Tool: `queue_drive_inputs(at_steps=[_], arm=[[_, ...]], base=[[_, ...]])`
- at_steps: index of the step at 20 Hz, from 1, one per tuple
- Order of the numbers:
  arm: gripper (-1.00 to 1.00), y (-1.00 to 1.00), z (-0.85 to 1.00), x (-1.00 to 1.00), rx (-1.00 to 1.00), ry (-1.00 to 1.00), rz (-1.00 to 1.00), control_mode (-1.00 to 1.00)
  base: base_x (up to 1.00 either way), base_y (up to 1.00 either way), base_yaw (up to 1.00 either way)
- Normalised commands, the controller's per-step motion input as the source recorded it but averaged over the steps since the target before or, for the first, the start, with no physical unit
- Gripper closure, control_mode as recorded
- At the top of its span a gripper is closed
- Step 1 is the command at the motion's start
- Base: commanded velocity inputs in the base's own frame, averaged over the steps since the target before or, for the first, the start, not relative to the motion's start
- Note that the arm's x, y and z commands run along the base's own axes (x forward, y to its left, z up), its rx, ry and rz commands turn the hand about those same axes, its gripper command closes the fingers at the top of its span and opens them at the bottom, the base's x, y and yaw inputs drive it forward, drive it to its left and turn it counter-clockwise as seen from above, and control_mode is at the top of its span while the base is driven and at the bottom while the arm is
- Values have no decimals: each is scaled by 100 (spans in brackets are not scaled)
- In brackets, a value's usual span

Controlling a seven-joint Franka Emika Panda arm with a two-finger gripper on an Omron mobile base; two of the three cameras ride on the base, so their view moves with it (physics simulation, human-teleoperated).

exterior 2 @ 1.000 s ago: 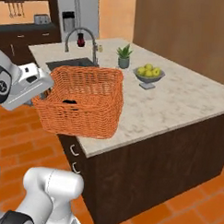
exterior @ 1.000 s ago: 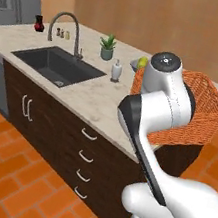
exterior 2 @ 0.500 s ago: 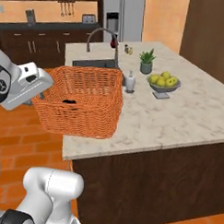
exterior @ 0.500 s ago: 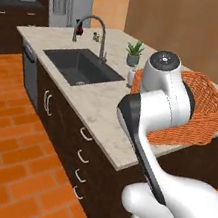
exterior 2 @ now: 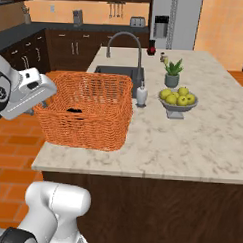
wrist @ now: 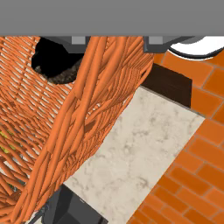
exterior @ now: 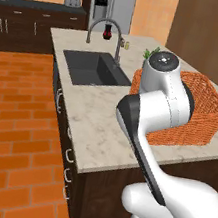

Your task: Open the cabinet, pick up the bread from the cabinet and place it in the basket. Then move the basket to the dining counter.

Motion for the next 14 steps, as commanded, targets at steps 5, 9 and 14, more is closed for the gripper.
queue_drive_inputs(at_steps=[5,9,14], arm=[[100,0,0,0,0,0,0,100],[100,0,0,0,0,0,0,100],[100,0,0,0,0,0,0,100]], base=[[0,-100,28],[-3,-100,16],[-1,-100,13]])
